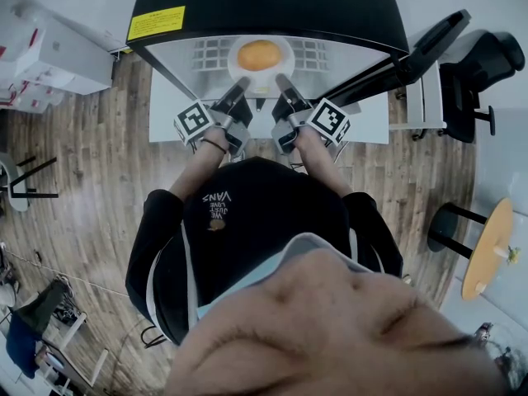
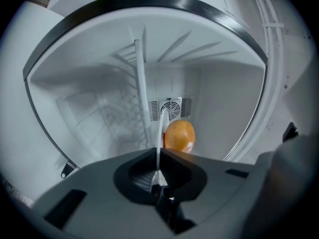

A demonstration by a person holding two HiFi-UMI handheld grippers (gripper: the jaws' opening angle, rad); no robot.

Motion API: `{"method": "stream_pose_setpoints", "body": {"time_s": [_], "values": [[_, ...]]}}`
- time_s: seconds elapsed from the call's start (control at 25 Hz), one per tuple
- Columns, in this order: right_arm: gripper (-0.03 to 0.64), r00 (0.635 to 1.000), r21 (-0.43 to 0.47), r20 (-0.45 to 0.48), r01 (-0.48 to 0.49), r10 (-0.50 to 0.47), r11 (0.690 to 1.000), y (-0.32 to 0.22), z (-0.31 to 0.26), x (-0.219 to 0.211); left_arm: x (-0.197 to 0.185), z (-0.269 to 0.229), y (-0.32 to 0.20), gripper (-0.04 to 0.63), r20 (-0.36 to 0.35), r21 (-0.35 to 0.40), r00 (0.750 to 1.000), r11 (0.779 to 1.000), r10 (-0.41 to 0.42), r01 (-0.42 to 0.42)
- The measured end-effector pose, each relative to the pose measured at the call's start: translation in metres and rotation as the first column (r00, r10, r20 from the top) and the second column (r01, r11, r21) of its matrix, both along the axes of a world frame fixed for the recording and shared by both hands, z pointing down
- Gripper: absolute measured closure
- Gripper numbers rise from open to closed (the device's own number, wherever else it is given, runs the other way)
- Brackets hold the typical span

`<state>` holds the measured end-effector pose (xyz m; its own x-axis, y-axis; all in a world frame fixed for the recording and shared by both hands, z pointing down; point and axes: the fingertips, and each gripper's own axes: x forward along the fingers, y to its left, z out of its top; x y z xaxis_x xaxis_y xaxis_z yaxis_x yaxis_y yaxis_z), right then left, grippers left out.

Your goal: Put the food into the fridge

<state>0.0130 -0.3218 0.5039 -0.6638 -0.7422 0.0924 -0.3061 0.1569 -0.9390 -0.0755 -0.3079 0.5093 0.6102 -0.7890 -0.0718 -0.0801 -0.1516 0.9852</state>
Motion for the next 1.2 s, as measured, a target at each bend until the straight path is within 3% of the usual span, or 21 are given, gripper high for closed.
{"method": "stream_pose_setpoints", "body": {"time_s": [1.2], "values": [[0.597, 0.998, -0.036, 0.062, -0.019, 0.021, 0.999, -0.014, 0.001, -0.001, 0.002, -0.005, -0.012, 0.566, -0.049, 0.012, 0.998, 1.000, 0.028, -0.027]]}}
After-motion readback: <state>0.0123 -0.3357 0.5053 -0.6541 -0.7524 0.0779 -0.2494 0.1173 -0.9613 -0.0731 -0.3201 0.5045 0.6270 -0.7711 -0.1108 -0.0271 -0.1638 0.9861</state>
